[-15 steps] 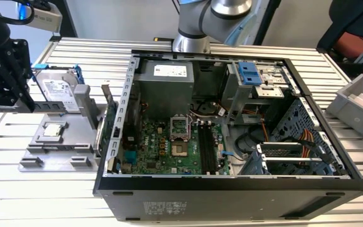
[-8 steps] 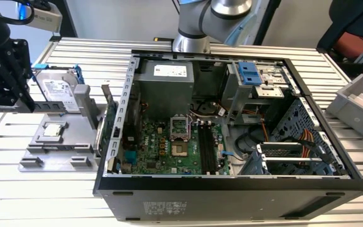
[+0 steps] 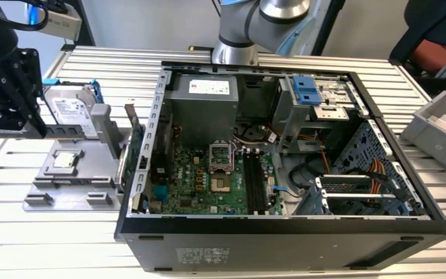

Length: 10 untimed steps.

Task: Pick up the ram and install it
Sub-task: 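Pick up the ram and move it above insertion slot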

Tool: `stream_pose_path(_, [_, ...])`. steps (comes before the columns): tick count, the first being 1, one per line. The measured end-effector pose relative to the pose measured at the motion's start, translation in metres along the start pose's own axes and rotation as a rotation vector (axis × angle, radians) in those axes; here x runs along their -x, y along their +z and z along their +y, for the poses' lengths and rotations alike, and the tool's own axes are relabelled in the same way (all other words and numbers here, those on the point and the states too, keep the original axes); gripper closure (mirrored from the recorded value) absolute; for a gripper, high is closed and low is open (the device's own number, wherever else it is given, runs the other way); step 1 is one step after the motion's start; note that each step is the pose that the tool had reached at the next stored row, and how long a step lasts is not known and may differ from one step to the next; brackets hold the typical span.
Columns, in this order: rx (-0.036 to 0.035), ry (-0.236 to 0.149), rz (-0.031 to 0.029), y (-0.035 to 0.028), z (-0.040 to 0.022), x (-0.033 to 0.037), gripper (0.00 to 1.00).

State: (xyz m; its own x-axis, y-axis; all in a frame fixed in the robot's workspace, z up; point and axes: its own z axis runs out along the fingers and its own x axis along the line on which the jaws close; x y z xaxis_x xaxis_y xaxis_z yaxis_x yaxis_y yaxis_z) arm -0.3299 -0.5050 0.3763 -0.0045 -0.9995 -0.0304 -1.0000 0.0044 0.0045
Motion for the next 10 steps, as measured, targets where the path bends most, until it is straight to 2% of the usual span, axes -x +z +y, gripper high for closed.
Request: stream_pose_path(10, [-0.0001, 0.0, -0.0001, 0.0, -0.0164, 0.0001, 1.0])
